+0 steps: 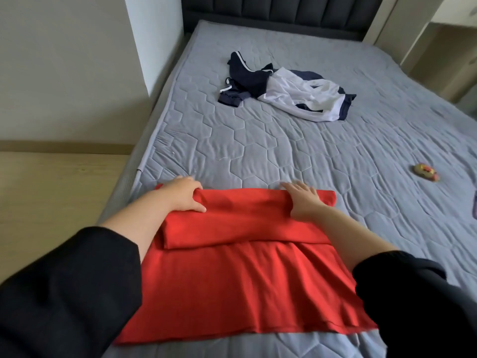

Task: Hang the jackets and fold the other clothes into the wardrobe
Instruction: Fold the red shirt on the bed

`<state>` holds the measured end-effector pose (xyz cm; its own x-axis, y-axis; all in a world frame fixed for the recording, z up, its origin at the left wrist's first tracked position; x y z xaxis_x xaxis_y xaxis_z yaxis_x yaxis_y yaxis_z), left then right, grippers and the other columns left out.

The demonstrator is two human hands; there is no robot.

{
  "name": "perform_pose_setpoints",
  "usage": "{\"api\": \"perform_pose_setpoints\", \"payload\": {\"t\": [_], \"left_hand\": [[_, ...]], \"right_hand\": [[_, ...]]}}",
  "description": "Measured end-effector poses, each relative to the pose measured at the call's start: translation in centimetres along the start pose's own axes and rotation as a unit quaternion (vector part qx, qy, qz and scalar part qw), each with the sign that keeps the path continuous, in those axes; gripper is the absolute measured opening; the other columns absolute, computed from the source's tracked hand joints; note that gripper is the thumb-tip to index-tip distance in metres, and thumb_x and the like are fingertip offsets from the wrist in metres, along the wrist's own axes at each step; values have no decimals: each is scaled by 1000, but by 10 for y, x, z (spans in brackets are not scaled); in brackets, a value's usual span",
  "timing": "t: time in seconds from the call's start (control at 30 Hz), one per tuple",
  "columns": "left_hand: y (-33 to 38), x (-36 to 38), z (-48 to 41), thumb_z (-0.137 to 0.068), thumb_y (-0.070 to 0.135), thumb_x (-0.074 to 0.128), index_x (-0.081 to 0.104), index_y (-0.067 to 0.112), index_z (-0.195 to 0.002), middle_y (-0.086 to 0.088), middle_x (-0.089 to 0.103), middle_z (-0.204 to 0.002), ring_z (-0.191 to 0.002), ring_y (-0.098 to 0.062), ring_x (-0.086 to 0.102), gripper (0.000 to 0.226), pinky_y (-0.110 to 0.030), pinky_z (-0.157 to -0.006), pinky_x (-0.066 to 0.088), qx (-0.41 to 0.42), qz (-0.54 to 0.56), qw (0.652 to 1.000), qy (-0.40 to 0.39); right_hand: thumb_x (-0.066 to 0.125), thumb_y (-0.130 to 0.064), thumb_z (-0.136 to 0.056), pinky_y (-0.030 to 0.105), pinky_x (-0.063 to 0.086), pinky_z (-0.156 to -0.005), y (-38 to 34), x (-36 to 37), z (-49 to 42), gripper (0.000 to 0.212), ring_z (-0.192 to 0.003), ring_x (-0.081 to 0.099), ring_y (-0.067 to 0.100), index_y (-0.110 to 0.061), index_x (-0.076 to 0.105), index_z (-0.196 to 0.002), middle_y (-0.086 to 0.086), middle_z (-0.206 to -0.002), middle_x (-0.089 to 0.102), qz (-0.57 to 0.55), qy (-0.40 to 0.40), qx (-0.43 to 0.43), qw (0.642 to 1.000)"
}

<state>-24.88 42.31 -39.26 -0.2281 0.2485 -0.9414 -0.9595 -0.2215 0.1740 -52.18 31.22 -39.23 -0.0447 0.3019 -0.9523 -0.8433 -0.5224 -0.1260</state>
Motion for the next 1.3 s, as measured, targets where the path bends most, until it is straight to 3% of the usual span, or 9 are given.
{"api": "perform_pose_setpoints", "payload": {"t": [0.1, 0.2, 0.27, 0.37, 0.53, 0.83, 1.07, 1.2, 1.3], "left_hand": [[1, -3, -2, -67, 41, 82, 59, 21, -110, 2, 61, -106, -95, -17, 56, 53, -25, -74, 39, 26, 6, 996, -82], [-4, -6, -2, -66, 34, 84, 59, 24, -80, 2, 65, -87, -81, -17, 60, 30, -24, -65, 39, 11, 9, 995, -101], [-7, -16, -1, -65, 35, 83, 56, 24, -70, 2, 62, -78, -78, -20, 60, 30, -25, -63, 38, -7, -6, 998, -60], [-6, -42, 2, -68, 35, 80, 58, 22, -79, -1, 61, -86, -92, -28, 62, 28, -28, -67, 40, -24, -41, 997, 53], [8, -104, 22, -82, 20, 67, 53, 13, -92, -10, 61, -102, -97, -36, 60, 18, -38, -73, 45, -11, -88, 962, 260], [53, -60, 107, -63, 6, 70, 58, 10, -91, -9, 55, -90, -76, -36, 63, 31, -40, -56, 44, 156, -114, 946, 261], [55, 10, 139, -70, 0, 59, 56, 12, -113, -7, 60, -97, -81, -31, 65, 45, -39, -60, 48, 154, -157, 951, 219], [45, 48, 141, -75, 5, 56, 49, 18, -114, -3, 56, -102, -92, -27, 62, 42, -38, -68, 46, 84, -145, 967, 189], [47, 56, 154, -68, 21, 69, 58, 12, -102, -9, 57, -93, -86, -33, 59, 37, -40, -69, 48, 70, -95, 964, 238]], "right_hand": [[59, -2, -77, 37, 37, -105, -7, 1, -14, 70, -126, 46, 25, -19, 38, -142, 7, -139, 48, -25, -116, 1, 993], [74, -5, -72, 32, 46, -86, 1, -10, -17, 52, -108, 56, 26, -13, 55, -120, 9, -121, 58, 41, -129, 33, 990], [79, -9, -69, 31, 47, -81, 5, -24, -16, 48, -107, 57, 28, -12, 58, -112, 7, -117, 59, 60, -85, 51, 993], [67, -9, -71, 29, 40, -72, 2, -55, -10, 29, -103, 57, 31, -15, 57, -97, 7, -111, 59, 70, 24, 42, 996], [56, -3, -67, 38, 34, -79, -12, -124, 18, 23, -95, 55, 35, -14, 48, -86, 12, -96, 60, 68, 254, 29, 964], [67, 4, -53, 45, 38, -73, -5, -62, 119, 30, -80, 55, 40, -2, 59, -81, 19, -82, 58, -28, 413, 78, 907], [64, 6, -48, 46, 44, -65, -9, -4, 160, 26, -69, 54, 38, -1, 56, -72, 19, -72, 55, 3, 399, 39, 916], [76, -4, -55, 46, 43, -75, 1, 21, 152, 33, -85, 53, 38, -3, 59, -83, 17, -86, 57, 37, 273, 29, 961], [71, -11, -59, 46, 40, -85, -3, 35, 161, 40, -94, 52, 38, -2, 59, -96, 17, -97, 56, 31, 266, 3, 963]]}}
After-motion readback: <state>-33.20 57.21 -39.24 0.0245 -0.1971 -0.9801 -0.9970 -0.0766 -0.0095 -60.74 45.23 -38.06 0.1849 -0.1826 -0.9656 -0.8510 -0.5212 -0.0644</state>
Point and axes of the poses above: each hand's wrist, its own z-axis away from the middle knuckle, its own x-axis out of the palm, y = z × x, the point moved 8 cm from there along -z, towards the middle knuckle
